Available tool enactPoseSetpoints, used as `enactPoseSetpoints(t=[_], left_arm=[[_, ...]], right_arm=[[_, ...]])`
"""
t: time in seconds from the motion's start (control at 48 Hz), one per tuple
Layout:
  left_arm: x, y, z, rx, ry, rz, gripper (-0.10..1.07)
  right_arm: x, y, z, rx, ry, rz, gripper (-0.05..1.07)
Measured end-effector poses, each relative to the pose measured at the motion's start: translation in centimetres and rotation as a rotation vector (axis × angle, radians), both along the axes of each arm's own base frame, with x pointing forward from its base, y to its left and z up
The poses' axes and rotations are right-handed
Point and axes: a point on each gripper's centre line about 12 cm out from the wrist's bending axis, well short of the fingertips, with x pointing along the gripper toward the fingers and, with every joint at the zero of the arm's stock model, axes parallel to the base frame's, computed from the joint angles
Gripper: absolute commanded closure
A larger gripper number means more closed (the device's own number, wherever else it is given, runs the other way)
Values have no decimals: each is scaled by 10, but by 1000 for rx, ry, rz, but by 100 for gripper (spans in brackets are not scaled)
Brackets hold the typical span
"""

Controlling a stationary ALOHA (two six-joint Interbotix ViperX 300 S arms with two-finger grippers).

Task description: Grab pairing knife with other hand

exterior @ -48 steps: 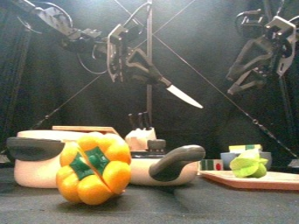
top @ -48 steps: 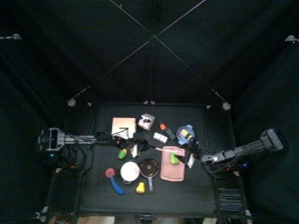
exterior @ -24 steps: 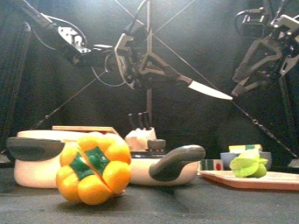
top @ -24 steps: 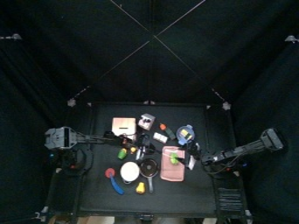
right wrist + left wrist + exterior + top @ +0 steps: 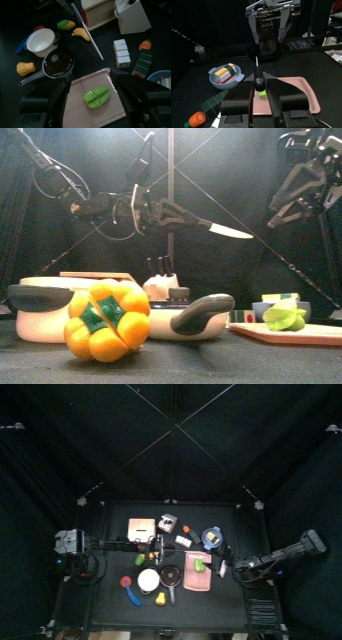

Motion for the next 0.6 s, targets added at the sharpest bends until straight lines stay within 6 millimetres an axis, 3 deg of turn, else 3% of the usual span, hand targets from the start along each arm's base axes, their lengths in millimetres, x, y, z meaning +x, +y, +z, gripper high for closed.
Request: enactPoseSetpoints(t=[0.604], left_arm=[[-2, -17, -17, -10, -22, -56, 41]], right_arm=[[-10, -3, -27, 126, -24, -95, 9]])
